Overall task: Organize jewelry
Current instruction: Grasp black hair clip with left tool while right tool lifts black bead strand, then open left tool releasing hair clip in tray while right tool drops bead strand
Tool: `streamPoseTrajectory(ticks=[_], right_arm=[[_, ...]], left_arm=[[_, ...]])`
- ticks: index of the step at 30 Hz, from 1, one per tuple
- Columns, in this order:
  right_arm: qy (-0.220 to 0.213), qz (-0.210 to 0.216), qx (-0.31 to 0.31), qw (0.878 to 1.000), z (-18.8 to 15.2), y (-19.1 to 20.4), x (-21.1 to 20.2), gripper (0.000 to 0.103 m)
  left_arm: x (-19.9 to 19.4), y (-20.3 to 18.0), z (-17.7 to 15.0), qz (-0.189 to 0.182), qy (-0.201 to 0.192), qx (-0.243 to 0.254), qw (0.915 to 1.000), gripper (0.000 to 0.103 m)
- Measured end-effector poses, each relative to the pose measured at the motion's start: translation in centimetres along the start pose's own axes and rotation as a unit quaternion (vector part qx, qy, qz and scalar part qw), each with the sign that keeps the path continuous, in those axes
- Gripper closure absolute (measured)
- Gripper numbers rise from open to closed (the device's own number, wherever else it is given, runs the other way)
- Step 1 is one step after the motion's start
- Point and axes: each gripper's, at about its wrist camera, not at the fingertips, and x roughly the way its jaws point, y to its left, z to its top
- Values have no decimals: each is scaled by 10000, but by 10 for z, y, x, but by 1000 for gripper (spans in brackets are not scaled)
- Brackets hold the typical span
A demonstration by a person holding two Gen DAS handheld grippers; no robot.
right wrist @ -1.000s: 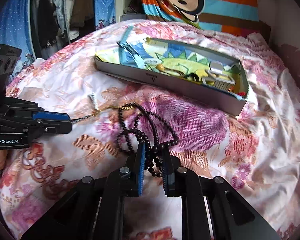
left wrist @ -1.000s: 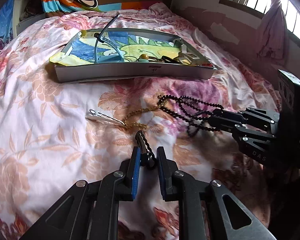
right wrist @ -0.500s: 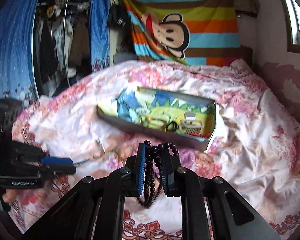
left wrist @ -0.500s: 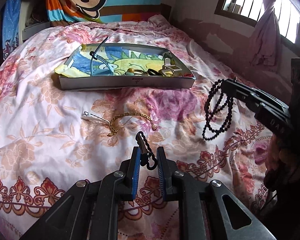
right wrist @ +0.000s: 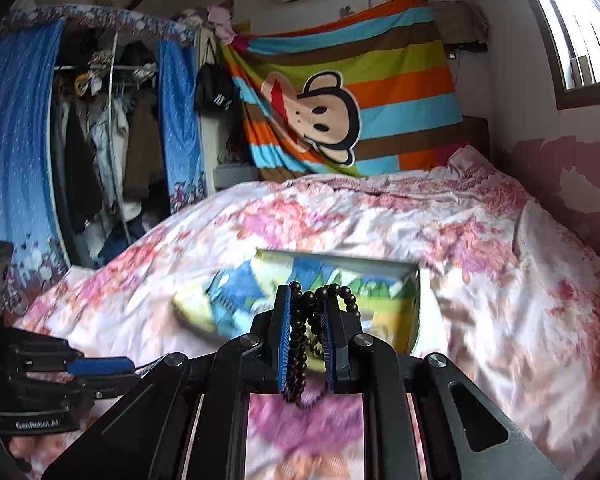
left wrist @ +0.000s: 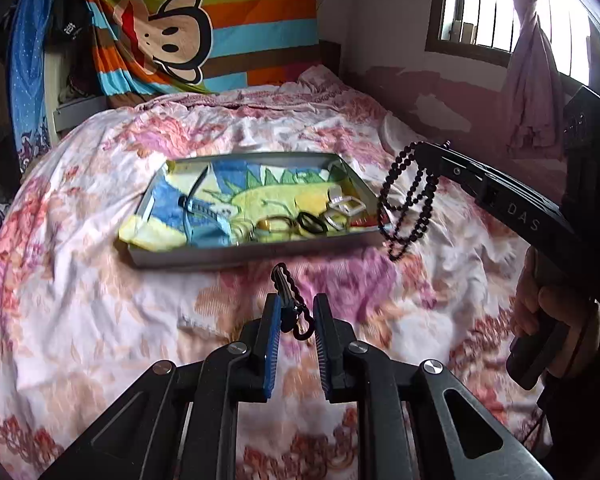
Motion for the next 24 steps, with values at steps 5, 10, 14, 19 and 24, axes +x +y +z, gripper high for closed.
streamPoseTrajectory(ticks=[5,10,14,19,24], right_arm=[[-80,-81,269,9996,16,-23,39,90],[251,-175,583,9978,4,-52,92,90],[607,-156,732,9953,-19,-72,124,90],[948,-133,878,9915,-45,-86,147,90],[1140,-55,933,9891,-58,-92,161,88]], left_arm=[[38,12,34,101,-139,-81,9998,87],[92,29,61,103,-165,-324,9993,87],[137,42,73,60,-68,-603,9981,87],[174,46,72,-11,153,-854,9962,87],[193,49,66,-122,430,-1064,9933,87]])
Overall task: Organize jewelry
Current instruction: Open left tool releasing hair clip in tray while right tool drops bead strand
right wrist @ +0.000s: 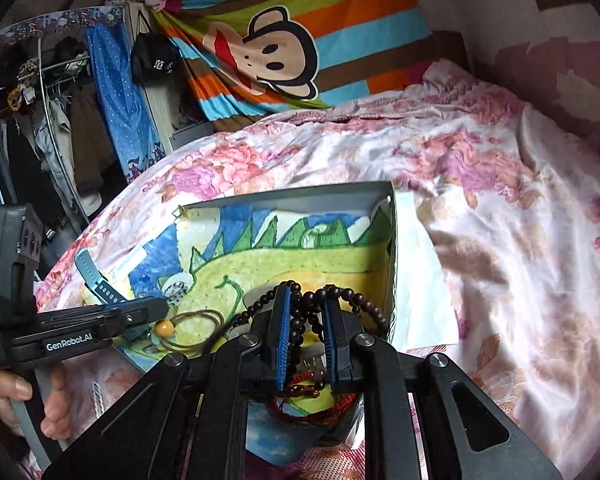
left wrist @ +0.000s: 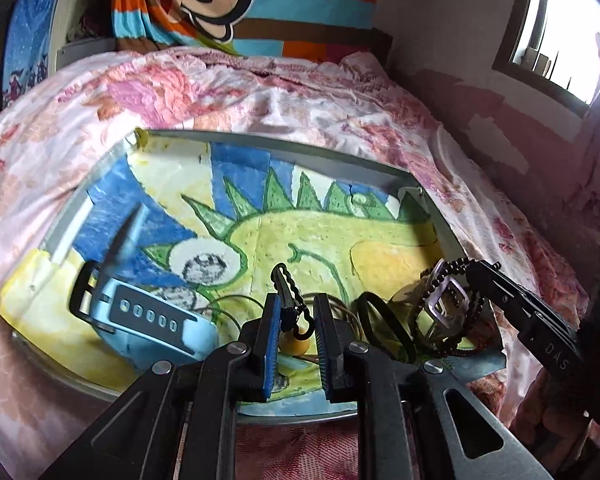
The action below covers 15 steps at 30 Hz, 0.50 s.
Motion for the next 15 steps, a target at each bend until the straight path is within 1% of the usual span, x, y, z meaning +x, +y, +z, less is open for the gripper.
streamPoseTrajectory(ticks=[2,3,4,6,7,8,9,10,11,12,13,15], right_arm=[[56,-31,-23,10000,-2,0,2,84],[64,-43,-30,10000,-2,0,1,77],[63,-45,-36,10000,-3,0,1,65],[27,-35,-48,10000,-4,2,-1,55],[20,-35,-63,10000,-3,1,-4,55],[29,-58,-95,9999,-3,2,-4,55],[36,-88,-133,9999,-2,3,-5,55],[33,-109,-162,9998,-2,4,-7,54],[31,-117,-174,9998,-1,4,-10,52],[20,-143,-196,9997,-1,4,-13,47],[-24,-191,-236,9995,-1,5,-17,41],[-105,-275,-333,9990,0,7,-26,35]], left_arm=[[4,3,-1,20,47,-99,9999,87],[5,5,-1,4,64,-148,9999,86],[6,7,-1,-5,110,-205,9997,84],[5,9,-2,28,122,-305,9995,74],[4,10,-3,18,95,-348,9993,72],[1,11,-4,1,66,-382,9992,66],[-2,12,-4,-35,29,-412,9991,57],[-6,12,-3,-84,-37,-460,9989,46],[-11,13,-2,-115,-125,-515,9985,41],[-19,14,-2,-116,-250,-574,9980,34],[-25,14,-2,-127,-351,-610,9974,30],[-36,13,2,-181,-473,-640,9967,24]])
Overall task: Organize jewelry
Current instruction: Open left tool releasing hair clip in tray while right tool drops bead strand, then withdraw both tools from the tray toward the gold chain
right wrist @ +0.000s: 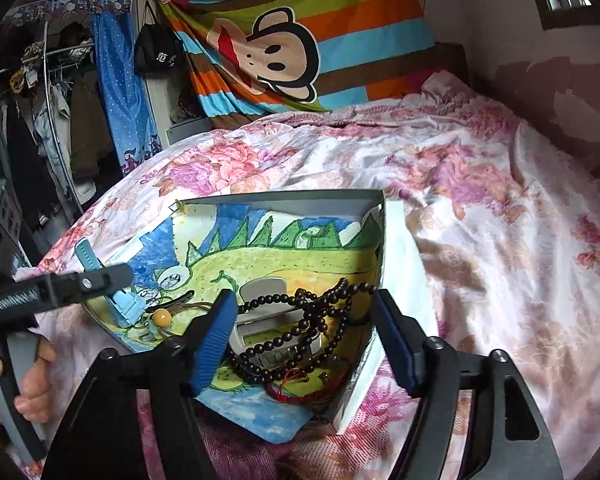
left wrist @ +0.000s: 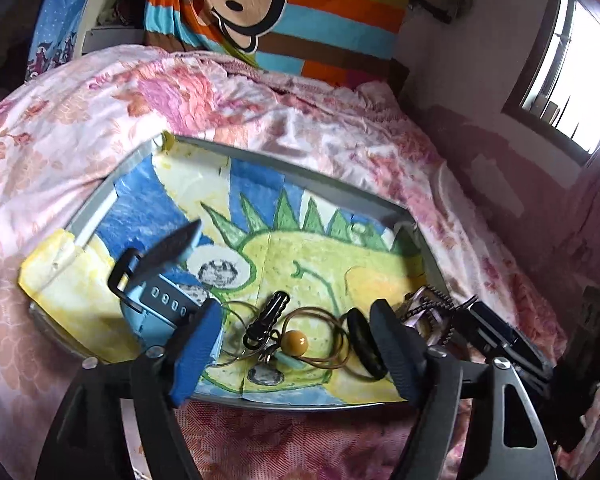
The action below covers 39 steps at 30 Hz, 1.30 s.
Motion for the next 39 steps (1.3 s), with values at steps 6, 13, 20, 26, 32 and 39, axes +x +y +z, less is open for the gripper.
streamPoseTrajectory(ticks=[6,13,20,26,32,39], right_arm=[[-342,-186,44,9992,10,7,-41,17],[-785,-125,68,9968,9,28,-97,8],[-1034,-133,-306,9941,-1,59,-154,4],[-1216,-12,-375,9919,-14,78,-193,3],[-1398,-246,-587,9881,-34,94,-212,3],[-1129,-257,-764,9903,-56,108,-218,3]], left_arm=[[-43,-10,6,113,-490,26,9987,3],[-100,-22,4,418,-988,117,9942,0],[-154,-27,-14,486,-1318,261,9897,0],[-189,-28,-36,574,-1521,545,9852,0],[-213,-14,-57,711,-1695,703,9804,0],[-224,5,-80,922,-1730,877,9767,0]])
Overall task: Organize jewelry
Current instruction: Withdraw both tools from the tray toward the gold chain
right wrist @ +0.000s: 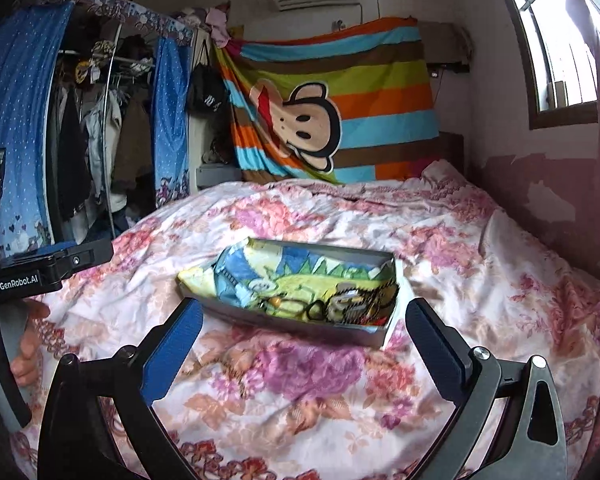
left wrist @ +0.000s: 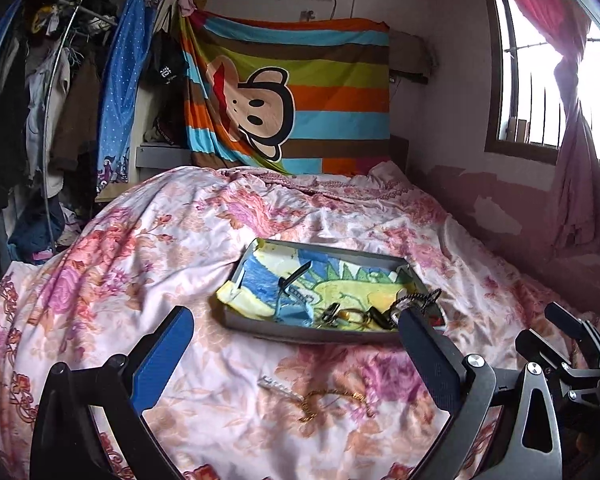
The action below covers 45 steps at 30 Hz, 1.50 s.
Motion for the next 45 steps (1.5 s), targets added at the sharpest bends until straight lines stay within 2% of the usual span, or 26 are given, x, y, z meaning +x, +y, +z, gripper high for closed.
streamPoseTrajectory(ticks=[8,15,20,26,34,45], right_arm=[[517,95,-238,9983,-29,14,15,3],[871,237,-428,9950,-44,22,29,3],[1173,321,-499,9913,-55,29,41,3],[1583,361,-584,9850,-64,35,58,3],[1920,359,-473,9796,-71,32,72,3],[2321,483,-446,9705,-77,35,91,3]], left_arm=[[12,18,-24,30,342,375,9987,0],[23,48,-55,105,755,325,9966,0],[36,53,-63,29,1210,273,9923,0],[49,44,-73,24,1623,616,9848,0],[58,41,-79,89,1875,740,9794,0],[82,43,-73,64,2128,604,9752,0]])
